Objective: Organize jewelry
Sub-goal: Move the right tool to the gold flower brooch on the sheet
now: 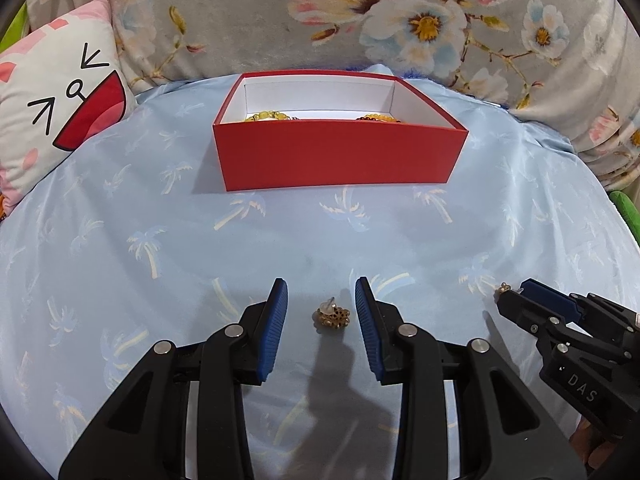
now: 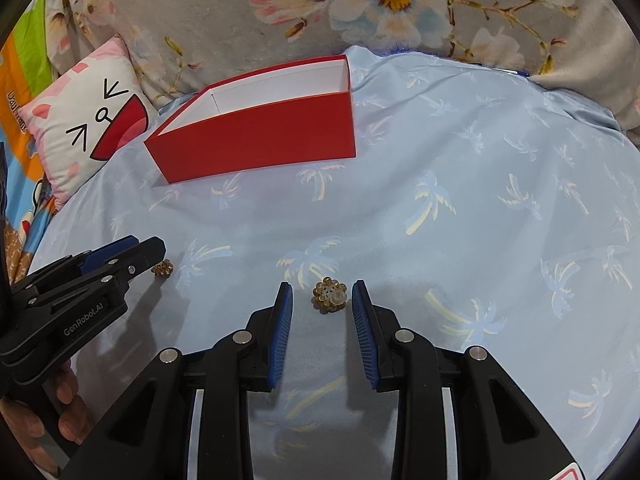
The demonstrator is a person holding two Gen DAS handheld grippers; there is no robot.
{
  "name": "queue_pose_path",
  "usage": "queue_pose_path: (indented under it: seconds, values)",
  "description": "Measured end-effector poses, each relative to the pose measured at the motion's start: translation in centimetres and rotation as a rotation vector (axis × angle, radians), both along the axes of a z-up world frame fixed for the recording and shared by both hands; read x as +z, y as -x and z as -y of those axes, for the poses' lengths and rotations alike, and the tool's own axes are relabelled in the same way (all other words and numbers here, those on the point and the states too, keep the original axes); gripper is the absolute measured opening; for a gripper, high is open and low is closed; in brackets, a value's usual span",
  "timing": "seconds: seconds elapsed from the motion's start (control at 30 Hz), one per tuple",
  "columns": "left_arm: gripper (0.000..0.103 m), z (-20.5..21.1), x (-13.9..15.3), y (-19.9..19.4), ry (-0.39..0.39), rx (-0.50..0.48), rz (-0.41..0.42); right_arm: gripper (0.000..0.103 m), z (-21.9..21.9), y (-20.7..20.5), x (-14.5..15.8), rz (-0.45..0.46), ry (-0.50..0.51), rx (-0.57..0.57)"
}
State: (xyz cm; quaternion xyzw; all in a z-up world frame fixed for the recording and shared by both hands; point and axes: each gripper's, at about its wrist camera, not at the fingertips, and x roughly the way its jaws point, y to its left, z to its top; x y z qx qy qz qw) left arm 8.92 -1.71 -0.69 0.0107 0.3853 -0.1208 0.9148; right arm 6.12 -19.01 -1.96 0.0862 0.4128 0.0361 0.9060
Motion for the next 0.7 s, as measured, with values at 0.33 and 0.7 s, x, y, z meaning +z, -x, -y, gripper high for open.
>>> queue_pose_path:
  seconds: [0.33,0.7]
  values:
    - [0.034,0.09,-0.67,-0.43,0.005,0.002,-0.042,0.031,0.00,-0.29,-0.38,-0.023,-0.018,-0.001]
    - [0.034,0.37,-1.02,-0.68,-0.015,-0.003,-0.065,0.032,-0.23,-0.53,-0.50,-0.029,-0.009,-0.001]
